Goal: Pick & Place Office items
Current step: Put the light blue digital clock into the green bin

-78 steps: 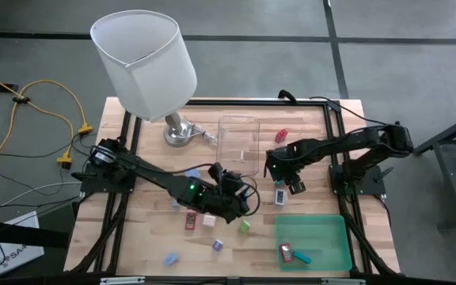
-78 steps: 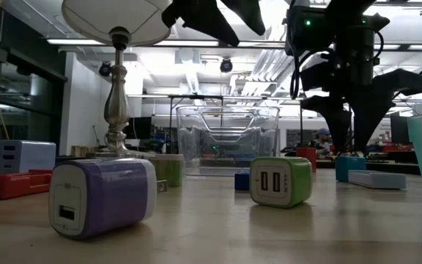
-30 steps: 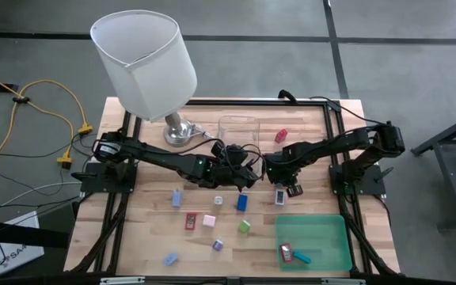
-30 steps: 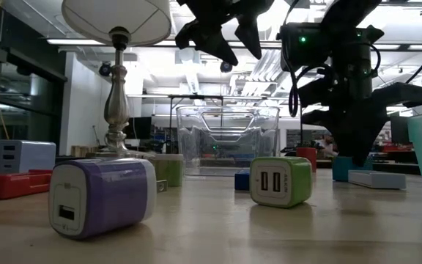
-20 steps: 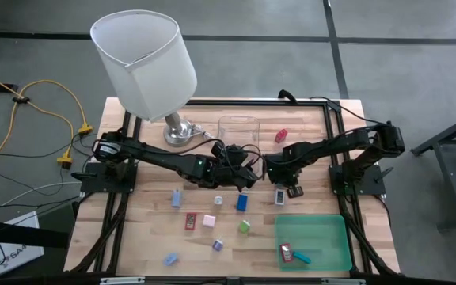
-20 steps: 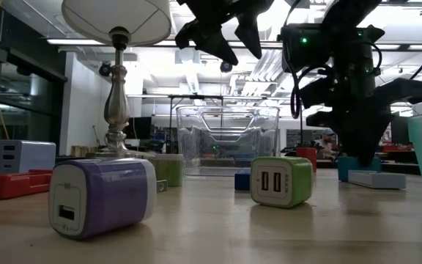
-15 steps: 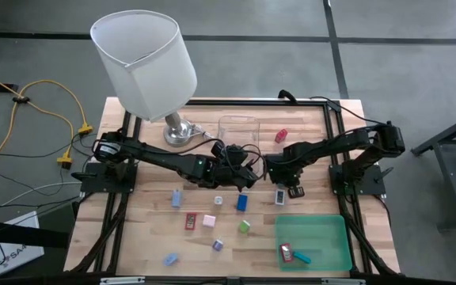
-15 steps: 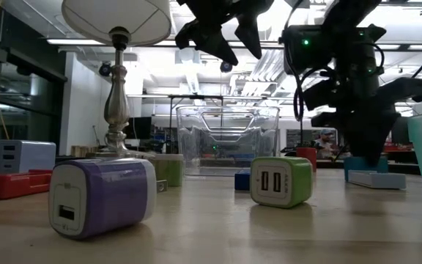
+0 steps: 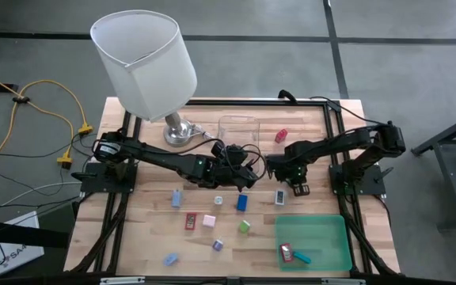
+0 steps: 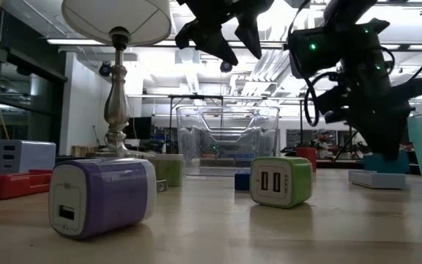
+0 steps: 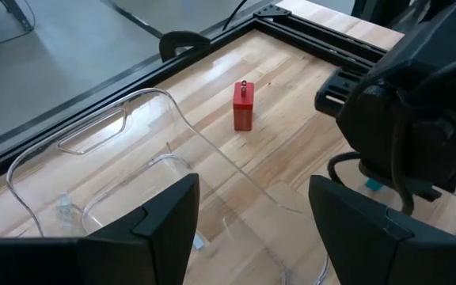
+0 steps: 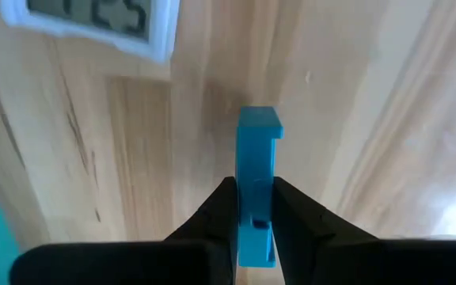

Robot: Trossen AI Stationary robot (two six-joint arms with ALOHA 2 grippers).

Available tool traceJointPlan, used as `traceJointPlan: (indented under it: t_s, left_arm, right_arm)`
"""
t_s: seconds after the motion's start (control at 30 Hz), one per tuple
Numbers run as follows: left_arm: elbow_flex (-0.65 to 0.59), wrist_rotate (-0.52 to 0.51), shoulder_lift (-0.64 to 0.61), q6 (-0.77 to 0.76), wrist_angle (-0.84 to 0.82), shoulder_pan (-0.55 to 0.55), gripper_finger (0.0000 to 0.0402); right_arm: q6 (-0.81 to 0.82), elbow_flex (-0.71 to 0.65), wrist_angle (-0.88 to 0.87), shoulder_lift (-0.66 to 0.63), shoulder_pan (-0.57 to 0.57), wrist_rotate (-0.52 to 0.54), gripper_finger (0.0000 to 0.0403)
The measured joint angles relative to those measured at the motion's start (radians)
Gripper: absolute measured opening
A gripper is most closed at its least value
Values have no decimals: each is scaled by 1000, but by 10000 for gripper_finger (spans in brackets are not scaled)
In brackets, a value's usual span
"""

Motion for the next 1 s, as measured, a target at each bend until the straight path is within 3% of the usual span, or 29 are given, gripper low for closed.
traceJointPlan:
  t_s: [0.3, 0.57, 1.0]
  left_arm:
    - [0, 0, 0, 0, 30, 0, 230]
    - [0, 0, 0, 0, 35, 0, 230]
    - [0, 0, 0, 0, 35, 0, 230]
  right_arm:
    - [39, 131, -81, -42, 28, 3, 49]
    - [181, 143, -193, -140, 75, 4, 50]
    - [497, 143, -197, -257, 313, -47, 50]
